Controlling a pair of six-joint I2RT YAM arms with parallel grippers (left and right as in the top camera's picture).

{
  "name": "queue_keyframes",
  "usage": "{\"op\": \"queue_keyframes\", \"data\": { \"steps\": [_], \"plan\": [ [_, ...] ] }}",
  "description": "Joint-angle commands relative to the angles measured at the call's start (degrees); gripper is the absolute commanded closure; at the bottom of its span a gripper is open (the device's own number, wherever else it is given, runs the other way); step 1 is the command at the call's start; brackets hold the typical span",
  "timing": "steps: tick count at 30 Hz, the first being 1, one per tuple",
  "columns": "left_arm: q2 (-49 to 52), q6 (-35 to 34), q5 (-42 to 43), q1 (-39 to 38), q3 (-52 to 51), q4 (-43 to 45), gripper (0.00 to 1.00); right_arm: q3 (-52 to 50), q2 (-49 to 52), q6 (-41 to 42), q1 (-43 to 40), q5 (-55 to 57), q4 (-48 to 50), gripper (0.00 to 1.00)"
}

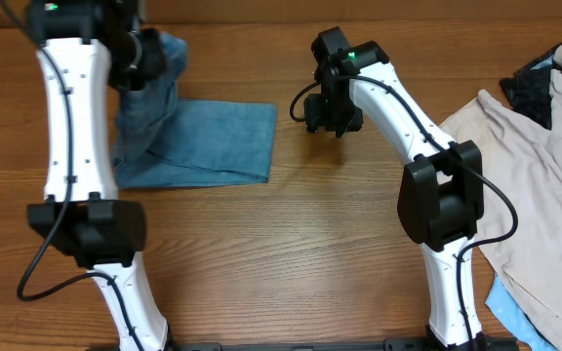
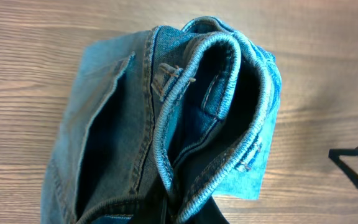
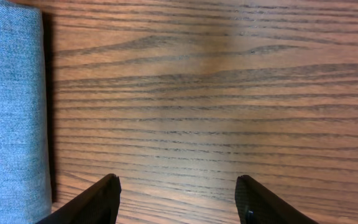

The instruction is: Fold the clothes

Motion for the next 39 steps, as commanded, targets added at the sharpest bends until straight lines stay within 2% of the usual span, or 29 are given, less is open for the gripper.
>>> {"op": "queue_keyframes", "data": {
  "steps": [1, 9, 27, 33, 34, 35, 36, 39],
  "plan": [
    [1.4, -2.4, -2.3, -2.9, -1.6, 0.7, 0.96, -0.2, 0.0, -0.2, 0.5, -1.7, 0.0, 0.37],
    [1.5, -7.3, -2.2, -6.4, -5.5, 4.3, 0.96, -0.2, 0.0, -0.1, 2.7, -3.4, 0.1, 0.37],
    [1.5, -10.4, -1.7, -12.0, -15.4, 9.0, 0.96, -0.2, 4.3, 0.3, 7.5, -3.4, 4.6, 0.37],
    [1.5, -10.6, -0.4, -13.8, -16.9, 9.8, 0.96, -0.2, 6.0, 3.1, 7.6, -3.4, 5.1, 0.37],
    [1.5, -10.3, 1.2, -14.4, -16.9, 10.4, 0.9, -0.2, 6.7, 3.1, 7.6, -3.5, 5.1, 0.37],
    [1.5, -9.9, 1.8, -14.5, -16.9, 10.6, 0.73, -0.2, 7.1, 3.1, 7.6, -3.8, 5.1, 0.37],
    [1.5, -9.2, 2.7, -14.8, -16.9, 10.8, 0.61, -0.2, 7.5, 3.1, 7.6, -4.2, 5.0, 0.37],
    [1.5, -8.4, 3.1, -15.0, -16.9, 10.7, 0.57, -0.3, 7.8, 3.1, 7.6, -4.3, 5.0, 0.37]
  ]
}}
